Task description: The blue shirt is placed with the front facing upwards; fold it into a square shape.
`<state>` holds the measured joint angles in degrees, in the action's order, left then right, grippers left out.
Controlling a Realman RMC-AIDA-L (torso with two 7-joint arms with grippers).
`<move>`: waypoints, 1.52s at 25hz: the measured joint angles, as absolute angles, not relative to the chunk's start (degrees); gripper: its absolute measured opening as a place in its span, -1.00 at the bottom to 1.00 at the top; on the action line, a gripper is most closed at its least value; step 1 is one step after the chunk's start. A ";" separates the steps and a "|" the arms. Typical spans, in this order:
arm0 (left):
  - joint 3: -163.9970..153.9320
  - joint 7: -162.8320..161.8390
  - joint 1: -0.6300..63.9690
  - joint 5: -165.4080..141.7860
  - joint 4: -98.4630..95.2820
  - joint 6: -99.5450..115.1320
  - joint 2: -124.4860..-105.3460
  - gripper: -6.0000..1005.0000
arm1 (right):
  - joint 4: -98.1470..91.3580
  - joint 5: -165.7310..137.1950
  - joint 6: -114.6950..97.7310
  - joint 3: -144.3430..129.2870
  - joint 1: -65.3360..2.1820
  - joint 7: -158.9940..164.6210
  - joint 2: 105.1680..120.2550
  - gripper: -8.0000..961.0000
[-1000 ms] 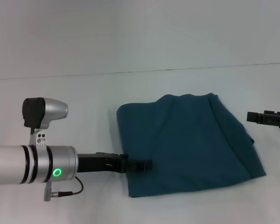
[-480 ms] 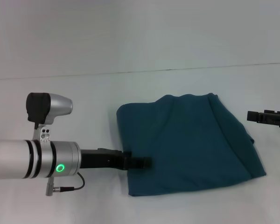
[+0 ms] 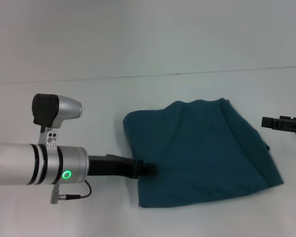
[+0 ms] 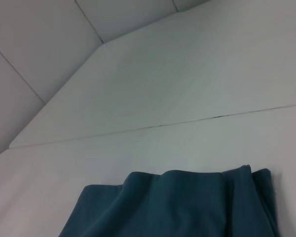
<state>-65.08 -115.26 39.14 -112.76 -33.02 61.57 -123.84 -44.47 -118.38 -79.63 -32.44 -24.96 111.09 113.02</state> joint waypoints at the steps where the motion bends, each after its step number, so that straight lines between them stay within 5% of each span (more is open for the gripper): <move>1: -64.97 -115.29 39.09 -112.76 -33.08 61.61 -123.84 0.13 | -44.47 -118.38 -79.62 -32.34 -24.96 111.09 113.04 0.93; 10: -65.15 -115.97 39.40 -112.75 -33.14 61.44 -123.77 -0.46 | -44.47 -118.38 -79.63 -31.96 -24.96 111.09 113.06 0.93; 13: -65.10 -116.00 39.36 -112.75 -33.14 61.32 -123.71 -0.83 | -44.47 -118.38 -79.63 -31.93 -24.96 111.09 113.05 0.93; 38: -53.81 -119.11 38.24 -121.14 -37.53 62.89 -120.44 -0.95 | -43.93 -118.74 -79.58 -32.43 -27.55 111.63 113.08 0.93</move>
<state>-53.81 -119.11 38.24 -121.14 -37.53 62.89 -120.44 -43.93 -118.74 -79.58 -32.43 -27.55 111.63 113.08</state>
